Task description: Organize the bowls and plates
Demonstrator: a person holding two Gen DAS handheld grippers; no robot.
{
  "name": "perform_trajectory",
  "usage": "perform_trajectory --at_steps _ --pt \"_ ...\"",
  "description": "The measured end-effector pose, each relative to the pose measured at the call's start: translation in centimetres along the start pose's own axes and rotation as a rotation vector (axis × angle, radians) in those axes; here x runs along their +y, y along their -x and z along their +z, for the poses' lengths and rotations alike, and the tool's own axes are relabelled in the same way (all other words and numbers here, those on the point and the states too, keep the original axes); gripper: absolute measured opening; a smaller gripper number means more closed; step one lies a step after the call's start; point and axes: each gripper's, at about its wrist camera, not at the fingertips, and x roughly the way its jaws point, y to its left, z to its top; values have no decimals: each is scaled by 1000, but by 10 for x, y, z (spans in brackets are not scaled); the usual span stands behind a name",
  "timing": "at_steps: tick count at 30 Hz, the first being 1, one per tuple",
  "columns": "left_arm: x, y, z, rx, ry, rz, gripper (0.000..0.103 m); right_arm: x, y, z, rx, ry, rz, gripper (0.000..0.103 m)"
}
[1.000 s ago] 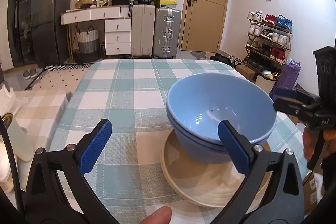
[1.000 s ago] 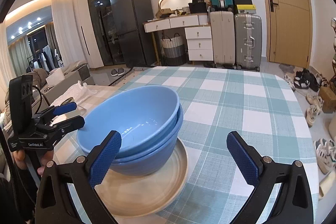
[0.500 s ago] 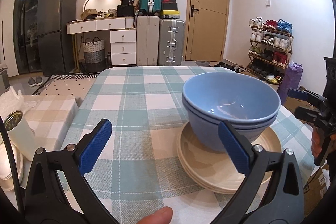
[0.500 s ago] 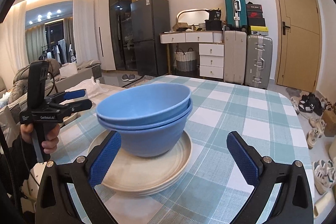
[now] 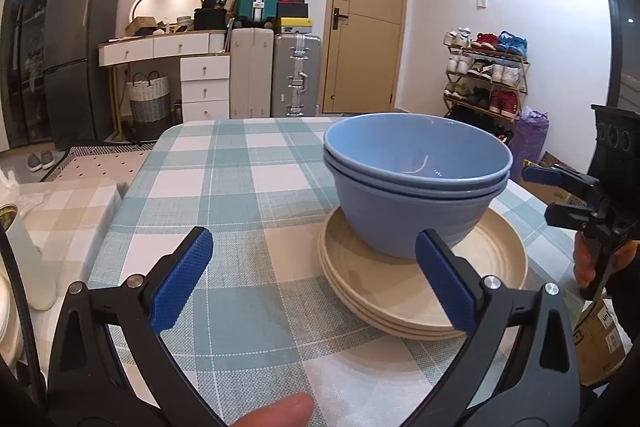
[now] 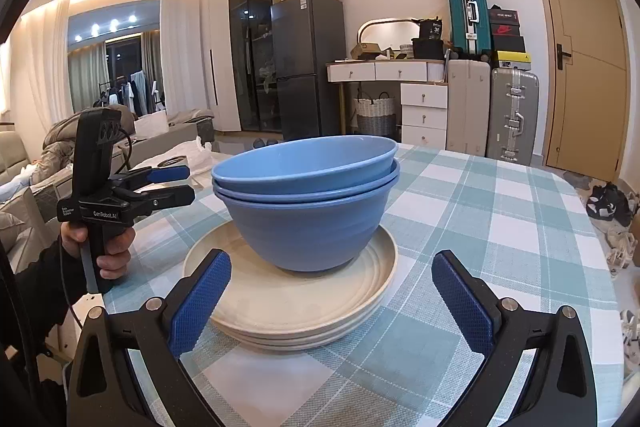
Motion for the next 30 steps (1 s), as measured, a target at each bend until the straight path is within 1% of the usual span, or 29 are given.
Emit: perform_trajectory --at_steps 6,17,30 --pt "-8 2 -1 -13 -30 -18 101 2 -1 -4 -6 9 2 102" --pt "-9 3 -1 -17 -32 -21 101 7 1 -12 -55 37 -10 102" --pt "-9 4 -1 -22 -31 -22 101 9 5 -11 -55 46 -9 102"
